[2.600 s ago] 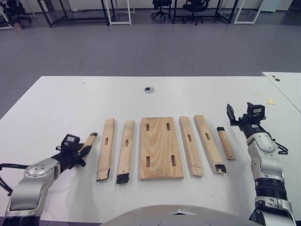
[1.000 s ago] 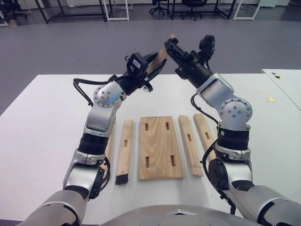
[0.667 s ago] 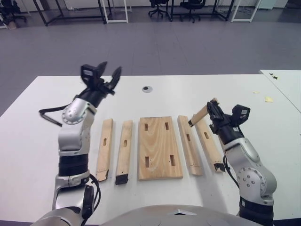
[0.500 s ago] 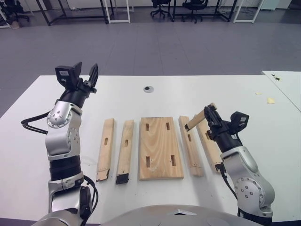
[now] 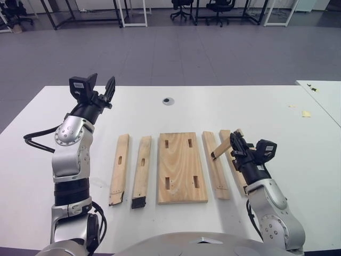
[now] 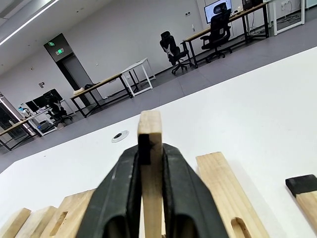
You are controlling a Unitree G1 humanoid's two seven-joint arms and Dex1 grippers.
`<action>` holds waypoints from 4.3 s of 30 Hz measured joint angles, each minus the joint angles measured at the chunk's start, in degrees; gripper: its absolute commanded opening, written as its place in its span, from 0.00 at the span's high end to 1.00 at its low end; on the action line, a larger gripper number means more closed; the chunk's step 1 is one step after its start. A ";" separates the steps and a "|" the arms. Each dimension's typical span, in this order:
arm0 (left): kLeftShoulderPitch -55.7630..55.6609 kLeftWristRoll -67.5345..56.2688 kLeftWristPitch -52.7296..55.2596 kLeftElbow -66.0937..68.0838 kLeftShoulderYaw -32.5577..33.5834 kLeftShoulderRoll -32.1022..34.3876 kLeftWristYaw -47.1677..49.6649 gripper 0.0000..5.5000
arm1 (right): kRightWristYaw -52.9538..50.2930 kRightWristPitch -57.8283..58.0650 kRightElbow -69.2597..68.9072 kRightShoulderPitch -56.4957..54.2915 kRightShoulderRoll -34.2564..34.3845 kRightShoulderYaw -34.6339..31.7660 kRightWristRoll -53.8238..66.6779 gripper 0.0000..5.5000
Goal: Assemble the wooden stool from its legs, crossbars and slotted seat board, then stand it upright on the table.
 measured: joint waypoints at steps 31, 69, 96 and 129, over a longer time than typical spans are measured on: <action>1.11 4.51 -0.36 0.81 -5.02 4.90 -2.71 0.50 | 2.34 -12.39 7.26 0.37 -4.05 7.22 -17.50 0.93; 3.84 9.05 -2.88 -1.76 -7.38 3.53 -0.71 0.50 | 4.14 -13.78 14.10 5.36 -10.32 10.88 -28.93 0.62; 5.53 11.29 -5.54 -2.31 -8.72 1.25 0.52 0.50 | 4.72 36.23 -5.68 -2.36 -11.99 4.64 -21.98 0.35; -6.06 -46.15 32.20 0.96 2.85 -22.47 10.19 0.50 | 26.09 12.15 7.43 -30.10 -22.85 11.10 -19.70 0.62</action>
